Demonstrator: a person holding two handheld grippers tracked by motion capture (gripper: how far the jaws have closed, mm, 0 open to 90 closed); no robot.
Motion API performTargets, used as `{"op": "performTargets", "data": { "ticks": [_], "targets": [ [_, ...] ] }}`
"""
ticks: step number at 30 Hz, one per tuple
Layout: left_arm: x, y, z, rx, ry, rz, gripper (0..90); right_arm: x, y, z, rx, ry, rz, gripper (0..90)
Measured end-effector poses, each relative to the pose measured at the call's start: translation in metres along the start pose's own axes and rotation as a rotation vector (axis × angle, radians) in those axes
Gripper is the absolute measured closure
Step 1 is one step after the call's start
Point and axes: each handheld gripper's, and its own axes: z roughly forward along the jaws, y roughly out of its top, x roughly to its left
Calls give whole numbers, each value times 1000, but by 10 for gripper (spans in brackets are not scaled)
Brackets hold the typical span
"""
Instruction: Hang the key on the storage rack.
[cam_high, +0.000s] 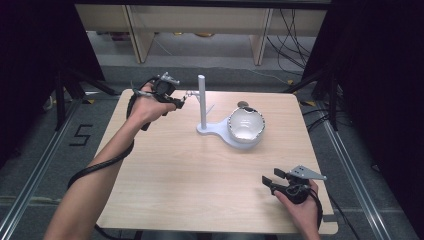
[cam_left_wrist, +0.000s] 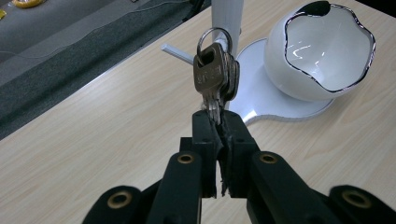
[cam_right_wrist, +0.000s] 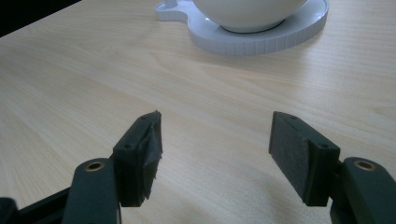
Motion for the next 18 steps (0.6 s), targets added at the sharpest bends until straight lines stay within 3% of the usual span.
{"op": "performTargets", "data": {
  "ticks": [9,13,18],
  "targets": [
    [1,2,3,23,-4,-4,850,1,0,-1,5,17,9,355],
    [2,3,3,30,-7,-1,850,-1,0,0,1,3,-6,355],
    [2,5,2,39,-2,10,850,1,0,-1,11,27,14,354]
  ]
}}
